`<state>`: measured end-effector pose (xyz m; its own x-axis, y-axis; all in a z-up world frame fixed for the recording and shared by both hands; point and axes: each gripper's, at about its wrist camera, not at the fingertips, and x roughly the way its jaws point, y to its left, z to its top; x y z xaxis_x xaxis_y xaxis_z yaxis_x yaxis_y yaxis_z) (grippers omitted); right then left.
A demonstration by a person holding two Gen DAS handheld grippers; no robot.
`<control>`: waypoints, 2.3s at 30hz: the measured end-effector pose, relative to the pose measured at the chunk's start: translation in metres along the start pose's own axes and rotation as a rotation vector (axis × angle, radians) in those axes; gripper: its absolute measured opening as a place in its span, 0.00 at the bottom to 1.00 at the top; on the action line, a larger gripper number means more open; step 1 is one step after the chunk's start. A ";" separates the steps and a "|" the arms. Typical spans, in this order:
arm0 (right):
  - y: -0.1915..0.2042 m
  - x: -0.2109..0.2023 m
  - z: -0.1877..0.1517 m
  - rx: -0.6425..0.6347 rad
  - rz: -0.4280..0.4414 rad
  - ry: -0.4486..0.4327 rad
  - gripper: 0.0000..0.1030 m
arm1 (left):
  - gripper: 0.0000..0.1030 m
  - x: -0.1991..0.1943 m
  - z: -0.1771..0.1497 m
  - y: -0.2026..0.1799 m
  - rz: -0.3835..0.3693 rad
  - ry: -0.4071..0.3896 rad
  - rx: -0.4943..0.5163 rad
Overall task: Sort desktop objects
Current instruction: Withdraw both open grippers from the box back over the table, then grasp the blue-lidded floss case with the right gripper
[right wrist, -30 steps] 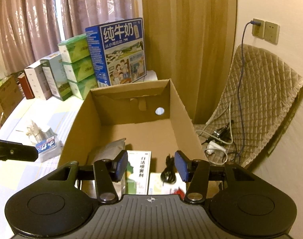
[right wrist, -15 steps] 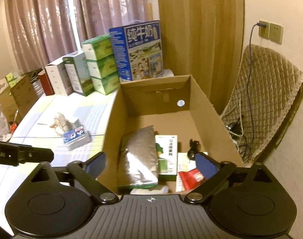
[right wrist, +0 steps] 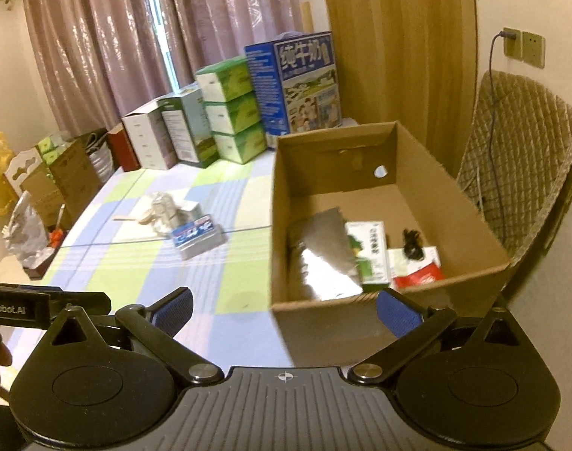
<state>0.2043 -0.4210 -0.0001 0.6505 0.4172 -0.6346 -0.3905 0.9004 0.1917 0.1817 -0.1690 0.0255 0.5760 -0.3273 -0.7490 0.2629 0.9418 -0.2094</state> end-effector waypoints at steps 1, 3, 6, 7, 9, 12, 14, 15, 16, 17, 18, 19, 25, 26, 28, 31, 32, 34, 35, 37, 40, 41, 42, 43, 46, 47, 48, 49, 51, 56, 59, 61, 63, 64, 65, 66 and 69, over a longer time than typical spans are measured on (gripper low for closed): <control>0.003 0.000 -0.003 -0.001 0.006 0.003 0.98 | 0.99 -0.003 -0.003 0.004 0.010 -0.003 -0.001; 0.011 0.000 -0.008 -0.003 0.017 0.011 0.98 | 0.99 -0.009 -0.009 0.013 0.028 -0.009 0.005; 0.021 0.001 -0.014 -0.009 0.034 0.024 0.98 | 0.99 -0.018 -0.017 0.030 0.064 -0.024 -0.010; 0.025 0.001 -0.016 -0.012 0.038 0.027 0.98 | 0.99 -0.020 -0.020 0.036 0.072 -0.027 -0.020; 0.031 0.004 -0.020 -0.015 0.048 0.036 0.98 | 0.99 -0.026 -0.025 0.048 0.089 -0.031 -0.041; 0.042 0.009 -0.022 -0.025 0.063 0.048 0.98 | 0.99 -0.032 -0.029 0.065 0.118 -0.036 -0.060; 0.048 0.011 -0.023 -0.038 0.075 0.052 0.98 | 0.99 -0.037 -0.032 0.075 0.137 -0.043 -0.069; 0.052 0.013 -0.022 -0.045 0.080 0.053 0.98 | 0.99 -0.038 -0.033 0.080 0.145 -0.048 -0.076; 0.055 0.014 -0.022 -0.051 0.084 0.054 0.98 | 0.99 -0.040 -0.034 0.085 0.152 -0.053 -0.087; 0.057 0.016 -0.021 -0.056 0.088 0.054 0.98 | 0.99 -0.042 -0.034 0.090 0.154 -0.059 -0.100; 0.061 0.017 -0.020 -0.062 0.094 0.053 0.98 | 0.99 -0.043 -0.035 0.095 0.154 -0.064 -0.113; 0.064 0.019 -0.020 -0.068 0.098 0.052 0.98 | 0.99 -0.044 -0.035 0.099 0.157 -0.069 -0.121; 0.087 0.036 -0.014 -0.115 0.135 0.052 0.98 | 0.99 -0.046 -0.033 0.116 0.175 -0.100 -0.125; 0.091 0.041 -0.013 -0.127 0.142 0.051 0.98 | 0.99 -0.046 -0.032 0.118 0.177 -0.104 -0.123; 0.097 0.050 -0.011 -0.147 0.154 0.047 0.98 | 0.99 -0.042 -0.028 0.123 0.181 -0.104 -0.117; 0.106 0.068 -0.007 -0.180 0.165 0.037 0.98 | 0.99 -0.032 -0.021 0.131 0.197 -0.097 -0.105; 0.109 0.075 -0.005 -0.191 0.164 0.031 0.98 | 0.99 -0.028 -0.019 0.134 0.197 -0.095 -0.103; 0.112 0.090 -0.002 -0.207 0.164 0.022 0.98 | 0.99 -0.017 -0.013 0.141 0.192 -0.088 -0.101; 0.114 0.097 -0.001 -0.213 0.162 0.019 0.98 | 0.99 -0.011 -0.011 0.144 0.190 -0.084 -0.097; 0.116 0.114 0.002 -0.229 0.156 0.008 0.98 | 0.99 0.002 -0.006 0.149 0.189 -0.084 -0.082; 0.118 0.142 0.005 -0.255 0.143 -0.005 0.98 | 0.99 0.022 0.003 0.155 0.199 -0.107 -0.060; 0.118 0.151 0.006 -0.258 0.143 -0.005 0.98 | 0.99 0.029 0.005 0.156 0.207 -0.116 -0.045; 0.117 0.160 0.006 -0.262 0.140 -0.006 0.98 | 0.99 0.037 0.008 0.157 0.217 -0.122 -0.027; 0.117 0.169 0.007 -0.266 0.136 -0.008 0.98 | 0.99 0.046 0.012 0.159 0.227 -0.123 -0.007; 0.113 0.194 0.006 -0.274 0.137 -0.014 0.98 | 0.99 0.068 0.021 0.165 0.236 -0.129 0.019; 0.113 0.202 0.006 -0.279 0.136 -0.012 0.98 | 0.99 0.075 0.024 0.168 0.231 -0.130 0.020; 0.113 0.211 0.005 -0.282 0.135 -0.011 0.98 | 0.99 0.082 0.027 0.170 0.226 -0.135 0.021; 0.112 0.218 0.005 -0.283 0.133 -0.010 0.98 | 0.99 0.087 0.029 0.173 0.225 -0.144 0.018; 0.113 0.234 0.004 -0.284 0.128 -0.012 0.98 | 0.99 0.098 0.030 0.177 0.215 -0.155 0.020; 0.118 0.264 0.007 -0.305 0.132 -0.015 0.98 | 0.99 0.128 0.040 0.192 0.185 -0.144 -0.014; 0.120 0.279 0.011 -0.325 0.122 -0.022 0.98 | 0.99 0.138 0.048 0.198 0.140 -0.187 -0.043; 0.120 0.289 0.013 -0.325 0.116 -0.027 0.98 | 0.99 0.147 0.052 0.196 0.132 -0.206 -0.005; 0.121 0.298 0.015 -0.331 0.115 -0.030 0.98 | 0.99 0.157 0.057 0.196 0.125 -0.205 0.019; 0.121 0.302 0.015 -0.335 0.116 -0.033 0.98 | 0.99 0.162 0.058 0.197 0.129 -0.201 0.026; 0.121 0.306 0.016 -0.341 0.116 -0.035 0.98 | 0.99 0.166 0.059 0.198 0.136 -0.194 0.023; 0.121 0.311 0.016 -0.349 0.115 -0.034 0.98 | 0.99 0.169 0.060 0.200 0.142 -0.190 0.009; 0.121 0.321 0.015 -0.362 0.117 -0.029 0.98 | 0.99 0.174 0.061 0.205 0.132 -0.185 -0.006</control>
<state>0.3757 -0.1763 -0.1693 0.6039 0.5225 -0.6020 -0.6646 0.7470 -0.0183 0.3828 -0.0376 -0.1094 0.7376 -0.2095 -0.6419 0.1720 0.9776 -0.1215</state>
